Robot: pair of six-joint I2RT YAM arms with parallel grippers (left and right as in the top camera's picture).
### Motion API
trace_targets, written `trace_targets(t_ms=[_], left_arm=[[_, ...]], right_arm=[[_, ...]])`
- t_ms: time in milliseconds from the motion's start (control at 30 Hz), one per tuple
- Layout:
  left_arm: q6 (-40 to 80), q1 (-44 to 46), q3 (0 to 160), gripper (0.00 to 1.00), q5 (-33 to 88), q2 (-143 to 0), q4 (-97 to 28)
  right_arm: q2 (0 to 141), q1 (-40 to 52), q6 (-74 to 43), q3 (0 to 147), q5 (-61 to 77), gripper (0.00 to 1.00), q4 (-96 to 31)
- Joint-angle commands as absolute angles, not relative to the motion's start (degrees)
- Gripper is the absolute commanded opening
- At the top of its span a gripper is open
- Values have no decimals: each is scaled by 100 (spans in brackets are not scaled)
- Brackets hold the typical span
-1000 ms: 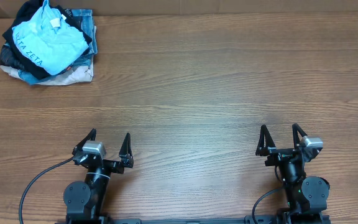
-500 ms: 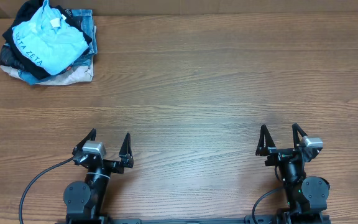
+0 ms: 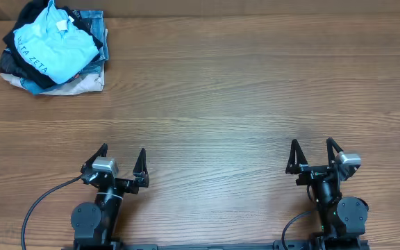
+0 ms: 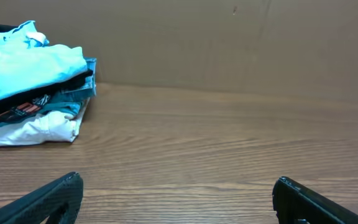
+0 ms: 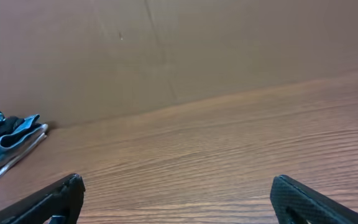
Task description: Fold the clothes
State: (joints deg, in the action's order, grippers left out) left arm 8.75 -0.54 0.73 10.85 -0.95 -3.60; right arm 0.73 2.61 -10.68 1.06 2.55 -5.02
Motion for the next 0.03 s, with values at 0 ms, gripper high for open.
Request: trace_targets(t_ms=[0], left_arm=[[746, -110, 25, 100, 1009, -21, -336]], right_arm=[[16, 250, -1041, 45, 244, 100, -464]])
